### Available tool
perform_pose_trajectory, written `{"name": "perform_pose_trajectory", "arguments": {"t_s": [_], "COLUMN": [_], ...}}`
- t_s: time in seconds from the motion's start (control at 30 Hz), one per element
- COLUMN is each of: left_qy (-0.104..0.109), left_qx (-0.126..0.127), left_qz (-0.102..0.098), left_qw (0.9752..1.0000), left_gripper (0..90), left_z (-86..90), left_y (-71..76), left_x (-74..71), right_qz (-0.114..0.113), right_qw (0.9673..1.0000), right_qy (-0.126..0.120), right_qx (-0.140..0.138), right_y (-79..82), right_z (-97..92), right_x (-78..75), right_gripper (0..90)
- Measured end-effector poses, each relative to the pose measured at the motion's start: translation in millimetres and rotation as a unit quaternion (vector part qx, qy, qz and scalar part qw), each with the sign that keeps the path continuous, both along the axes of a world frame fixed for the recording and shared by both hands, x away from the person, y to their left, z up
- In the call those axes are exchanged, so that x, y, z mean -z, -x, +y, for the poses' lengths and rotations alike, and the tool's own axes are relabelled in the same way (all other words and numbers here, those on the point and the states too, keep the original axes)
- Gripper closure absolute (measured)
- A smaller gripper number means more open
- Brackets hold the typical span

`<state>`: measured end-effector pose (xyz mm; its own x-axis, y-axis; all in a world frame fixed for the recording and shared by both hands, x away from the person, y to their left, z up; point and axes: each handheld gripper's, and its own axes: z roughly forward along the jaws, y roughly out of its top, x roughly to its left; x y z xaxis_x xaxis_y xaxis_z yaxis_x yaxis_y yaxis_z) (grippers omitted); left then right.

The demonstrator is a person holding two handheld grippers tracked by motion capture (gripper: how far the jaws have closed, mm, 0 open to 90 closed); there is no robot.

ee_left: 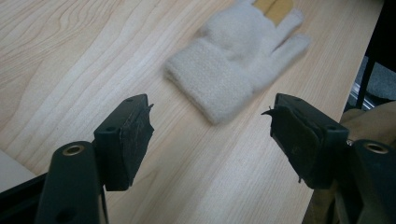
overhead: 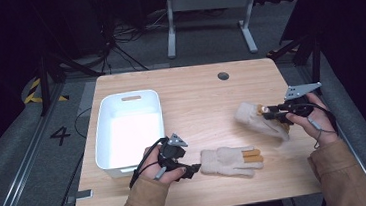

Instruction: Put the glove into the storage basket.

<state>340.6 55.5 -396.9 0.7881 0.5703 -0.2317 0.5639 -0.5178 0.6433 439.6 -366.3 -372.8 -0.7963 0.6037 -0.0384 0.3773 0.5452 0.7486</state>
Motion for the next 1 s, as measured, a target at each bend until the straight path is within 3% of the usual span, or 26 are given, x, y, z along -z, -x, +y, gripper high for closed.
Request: {"name": "perform_pose_trajectory", "arguments": {"t_s": [0.2,0.63,1.0], "left_qy": [0.001,0.000,-0.003], "left_qx": [0.002,0.003,0.007], "left_qz": [0.000,0.000,0.001], "left_qw": [1.0000,1.0000,1.0000], "left_gripper": [29.6,29.6,29.6], "left_z": [-1.0,-1.1,-1.9], "left_y": [0.7,1.0,1.5], "left_x": [-0.5,-0.4,-0.6], "right_qz": [0.008,0.017,0.020], "right_qw": [0.9996,0.9948,0.9914], "right_qy": [0.006,0.009,0.007], "right_qx": [-0.028,-0.100,-0.129], "right_y": [6.1,17.7,26.6], "right_z": [7.4,32.2,52.2], "right_x": [-8.0,-14.5,-17.7], "right_gripper": [69.4,69.2,69.0]}}
